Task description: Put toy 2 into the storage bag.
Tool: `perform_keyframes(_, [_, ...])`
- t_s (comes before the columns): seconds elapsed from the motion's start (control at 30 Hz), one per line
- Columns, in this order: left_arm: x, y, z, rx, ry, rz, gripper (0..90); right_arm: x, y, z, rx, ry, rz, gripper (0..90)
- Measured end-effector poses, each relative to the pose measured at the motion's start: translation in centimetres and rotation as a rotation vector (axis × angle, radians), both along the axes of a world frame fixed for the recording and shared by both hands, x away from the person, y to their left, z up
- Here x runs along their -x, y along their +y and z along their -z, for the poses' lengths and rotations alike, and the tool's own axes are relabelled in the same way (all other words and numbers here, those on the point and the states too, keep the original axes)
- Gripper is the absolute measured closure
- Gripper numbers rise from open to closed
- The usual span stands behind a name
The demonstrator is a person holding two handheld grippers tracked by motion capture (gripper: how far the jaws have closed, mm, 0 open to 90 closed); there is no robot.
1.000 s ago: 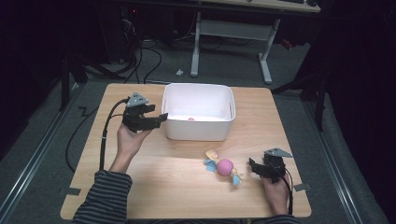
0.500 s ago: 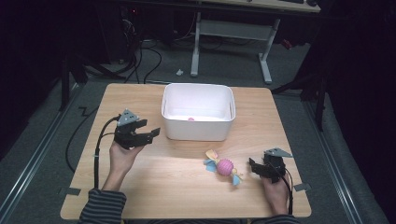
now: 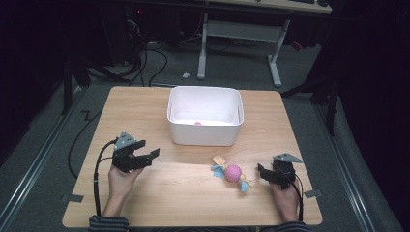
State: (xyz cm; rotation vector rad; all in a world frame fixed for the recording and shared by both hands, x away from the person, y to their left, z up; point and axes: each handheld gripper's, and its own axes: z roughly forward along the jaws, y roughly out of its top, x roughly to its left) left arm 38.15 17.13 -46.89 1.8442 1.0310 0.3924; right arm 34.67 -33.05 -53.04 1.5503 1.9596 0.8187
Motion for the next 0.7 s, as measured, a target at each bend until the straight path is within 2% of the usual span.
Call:
perform_keyframes(0.07, [0.2, 0.1, 0.6, 0.002, 0.016, 0.0, 31.3, 0.0, 0.0, 0.0, -0.002, 0.001, 0.002, 30.3])
perform_keyframes(0.4, [0.9, -0.1, 3.3, -0.046, 0.068, -0.026, 30.1, 0.0, 0.0, 0.0, -0.003, 0.003, 0.001, 29.8])
perform_keyframes(0.5, [0.9, -0.4, 4.1, -0.081, 0.078, -0.032, 30.1, 0.1, 0.0, 0.0, -0.002, 0.002, 0.007, 28.0])
perform_keyframes(0.7, [0.6, -0.8, 5.5, -0.119, 0.104, -0.048, 29.6, 0.3, 0.1, 0.0, -0.003, 0.003, 0.012, 28.1])
